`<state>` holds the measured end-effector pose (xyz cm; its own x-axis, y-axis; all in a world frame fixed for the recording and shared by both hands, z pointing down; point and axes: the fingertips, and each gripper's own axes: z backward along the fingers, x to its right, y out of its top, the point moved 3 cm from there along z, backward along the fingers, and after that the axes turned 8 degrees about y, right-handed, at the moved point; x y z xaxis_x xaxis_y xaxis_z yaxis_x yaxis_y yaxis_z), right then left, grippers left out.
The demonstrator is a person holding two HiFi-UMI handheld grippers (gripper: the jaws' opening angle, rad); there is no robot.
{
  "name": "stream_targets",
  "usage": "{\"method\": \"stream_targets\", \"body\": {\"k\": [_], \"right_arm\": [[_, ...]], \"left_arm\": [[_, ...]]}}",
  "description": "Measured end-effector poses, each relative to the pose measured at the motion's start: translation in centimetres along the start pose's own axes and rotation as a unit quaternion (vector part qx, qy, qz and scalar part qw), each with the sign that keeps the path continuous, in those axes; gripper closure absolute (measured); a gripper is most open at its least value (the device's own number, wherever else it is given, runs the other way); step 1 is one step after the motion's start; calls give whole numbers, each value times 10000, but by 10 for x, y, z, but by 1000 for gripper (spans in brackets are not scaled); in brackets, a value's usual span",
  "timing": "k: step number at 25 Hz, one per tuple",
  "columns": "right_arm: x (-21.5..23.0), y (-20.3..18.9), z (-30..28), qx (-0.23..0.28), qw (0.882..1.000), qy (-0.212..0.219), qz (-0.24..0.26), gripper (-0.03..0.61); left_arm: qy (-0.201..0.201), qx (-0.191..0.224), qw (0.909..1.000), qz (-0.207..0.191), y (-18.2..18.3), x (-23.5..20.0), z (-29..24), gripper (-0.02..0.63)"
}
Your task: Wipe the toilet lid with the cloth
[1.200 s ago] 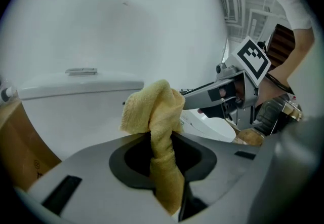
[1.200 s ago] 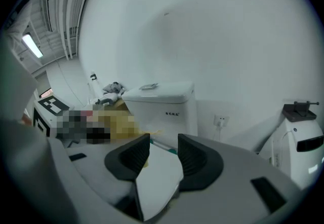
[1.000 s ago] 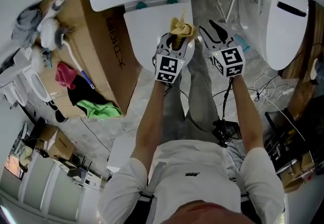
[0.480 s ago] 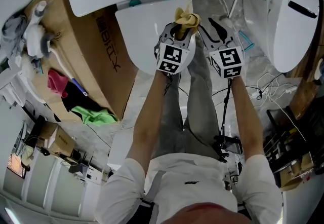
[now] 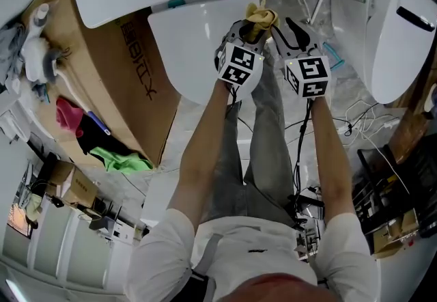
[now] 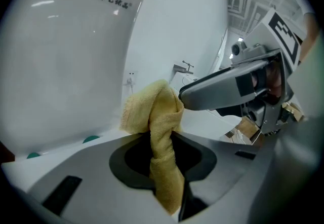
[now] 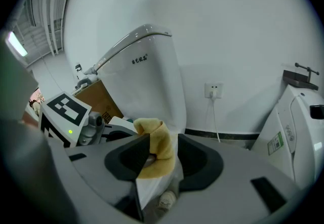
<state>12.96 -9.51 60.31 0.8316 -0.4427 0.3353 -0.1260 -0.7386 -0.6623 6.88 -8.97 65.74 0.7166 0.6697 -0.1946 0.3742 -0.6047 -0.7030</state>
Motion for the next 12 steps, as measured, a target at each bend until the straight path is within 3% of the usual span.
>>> {"method": "stream_targets", "body": {"k": [12], "right_arm": [[-5, -22, -14, -235, 9997, 62, -96, 390]], "left_arm": [[139, -604, 9980, 141, -26, -28, -33, 509]]}}
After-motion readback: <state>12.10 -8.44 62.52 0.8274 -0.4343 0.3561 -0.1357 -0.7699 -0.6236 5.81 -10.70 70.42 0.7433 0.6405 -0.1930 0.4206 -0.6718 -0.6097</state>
